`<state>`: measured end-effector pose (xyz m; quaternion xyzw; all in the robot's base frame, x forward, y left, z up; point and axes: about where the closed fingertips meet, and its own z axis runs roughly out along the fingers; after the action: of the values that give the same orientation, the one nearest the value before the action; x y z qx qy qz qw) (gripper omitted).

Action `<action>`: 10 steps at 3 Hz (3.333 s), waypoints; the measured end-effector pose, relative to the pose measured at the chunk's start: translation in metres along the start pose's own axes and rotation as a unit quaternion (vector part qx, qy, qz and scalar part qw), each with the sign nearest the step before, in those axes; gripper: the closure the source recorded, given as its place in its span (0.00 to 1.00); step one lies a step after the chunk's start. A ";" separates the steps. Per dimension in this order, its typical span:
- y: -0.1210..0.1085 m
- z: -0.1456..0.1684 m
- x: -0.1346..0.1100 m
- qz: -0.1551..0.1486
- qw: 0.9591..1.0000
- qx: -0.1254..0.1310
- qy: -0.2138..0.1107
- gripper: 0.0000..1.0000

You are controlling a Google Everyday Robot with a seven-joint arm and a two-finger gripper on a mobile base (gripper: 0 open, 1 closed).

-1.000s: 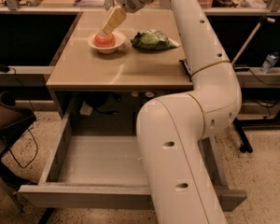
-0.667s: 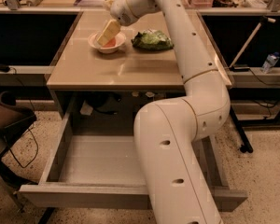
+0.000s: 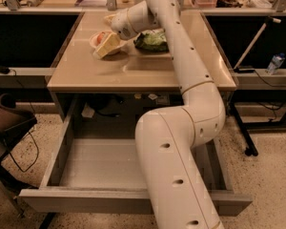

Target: Place apple into top drawer

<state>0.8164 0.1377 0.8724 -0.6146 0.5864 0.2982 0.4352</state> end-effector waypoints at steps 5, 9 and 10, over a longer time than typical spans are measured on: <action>-0.065 -0.005 0.009 0.021 0.985 0.141 0.101 0.00; -0.075 -0.020 0.023 0.051 0.982 0.160 0.085 0.00; -0.079 -0.018 0.034 0.065 0.981 0.164 0.082 0.00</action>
Offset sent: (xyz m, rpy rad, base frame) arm 0.0661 -0.1012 0.1724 -0.0298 -0.4822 -0.9317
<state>0.8957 0.1008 0.8655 -0.5181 0.6997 0.1736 0.4602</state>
